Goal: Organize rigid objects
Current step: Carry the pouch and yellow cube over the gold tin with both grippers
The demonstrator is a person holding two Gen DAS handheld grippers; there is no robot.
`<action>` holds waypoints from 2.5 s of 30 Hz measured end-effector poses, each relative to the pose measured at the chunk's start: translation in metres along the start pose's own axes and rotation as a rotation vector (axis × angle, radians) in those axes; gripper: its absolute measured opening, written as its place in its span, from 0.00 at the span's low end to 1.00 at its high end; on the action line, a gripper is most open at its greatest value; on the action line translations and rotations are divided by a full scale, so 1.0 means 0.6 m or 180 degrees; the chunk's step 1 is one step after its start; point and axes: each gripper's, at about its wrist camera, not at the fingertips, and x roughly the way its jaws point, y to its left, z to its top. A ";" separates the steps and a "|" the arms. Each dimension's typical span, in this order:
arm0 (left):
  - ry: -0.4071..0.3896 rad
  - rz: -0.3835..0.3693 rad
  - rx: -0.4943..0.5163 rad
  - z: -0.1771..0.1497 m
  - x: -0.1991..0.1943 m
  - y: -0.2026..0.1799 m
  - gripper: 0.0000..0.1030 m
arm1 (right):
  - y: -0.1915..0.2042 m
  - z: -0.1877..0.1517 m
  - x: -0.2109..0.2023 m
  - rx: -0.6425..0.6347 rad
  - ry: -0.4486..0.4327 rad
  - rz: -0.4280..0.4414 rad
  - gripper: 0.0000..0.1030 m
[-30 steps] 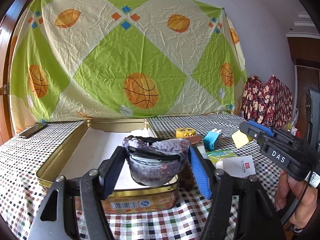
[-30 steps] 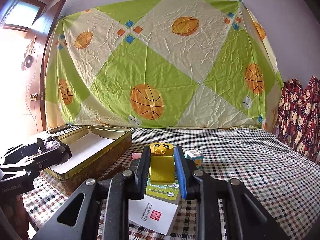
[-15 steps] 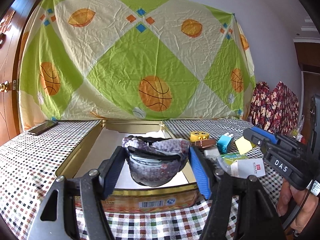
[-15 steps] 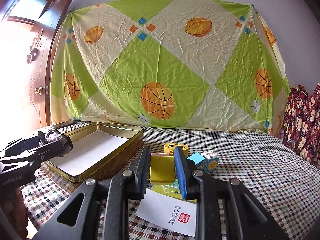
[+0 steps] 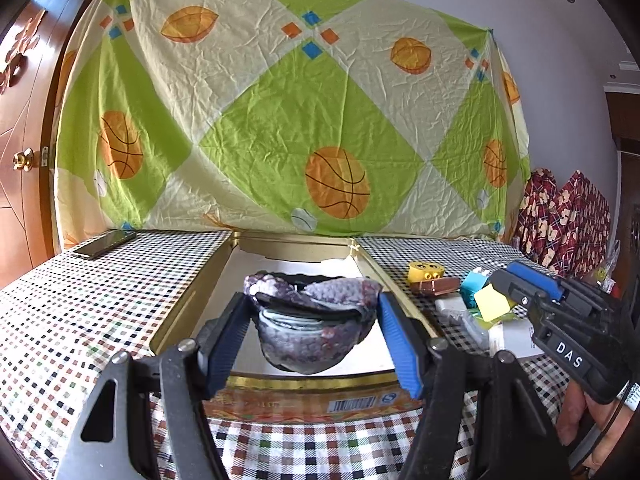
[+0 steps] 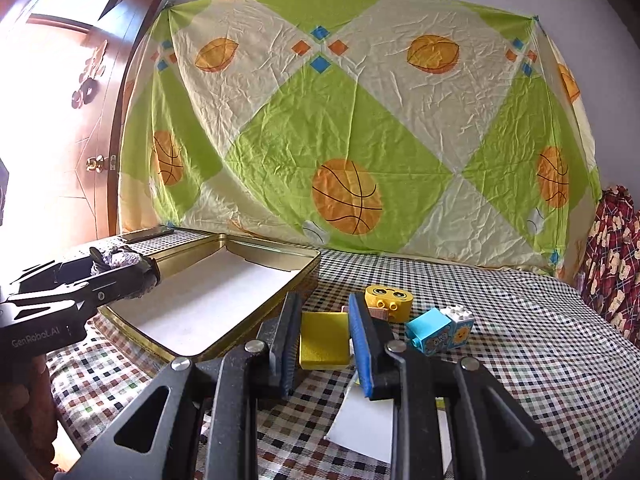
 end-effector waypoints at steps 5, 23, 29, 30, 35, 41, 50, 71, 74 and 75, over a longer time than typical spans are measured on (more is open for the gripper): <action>0.0005 0.0041 -0.0033 0.003 -0.001 0.011 0.64 | 0.018 0.002 0.007 -0.0046 0.0038 0.0060 0.26; 0.0038 0.0113 -0.0073 0.007 -0.001 0.027 0.64 | 0.049 0.007 0.015 -0.0109 0.0059 0.0139 0.26; 0.0013 0.0136 -0.0084 0.008 -0.005 0.035 0.64 | 0.056 0.008 0.015 -0.0123 0.0052 0.0166 0.26; 0.0013 0.0139 -0.0094 0.008 -0.005 0.037 0.64 | 0.057 0.008 0.016 -0.0126 0.0051 0.0170 0.26; 0.0012 0.0147 -0.0115 0.007 -0.006 0.045 0.64 | 0.064 0.009 0.017 -0.0138 0.0062 0.0211 0.26; 0.0003 0.0160 -0.0139 0.008 -0.008 0.054 0.64 | 0.074 0.013 0.022 -0.0128 0.0091 0.0289 0.26; 0.0004 0.0109 -0.0166 0.013 -0.008 0.063 0.64 | 0.091 0.019 0.029 -0.0173 0.0130 0.0428 0.26; -0.0012 0.0129 -0.0150 0.010 -0.021 0.056 0.64 | 0.058 -0.043 0.012 -0.0076 0.1024 0.0618 0.38; -0.0004 0.0137 -0.0158 0.010 -0.019 0.057 0.64 | 0.057 -0.054 0.019 -0.0034 0.1132 0.0659 0.44; 0.0006 0.0136 -0.0157 0.009 -0.018 0.058 0.64 | 0.057 -0.057 0.020 -0.0025 0.1143 0.0663 0.43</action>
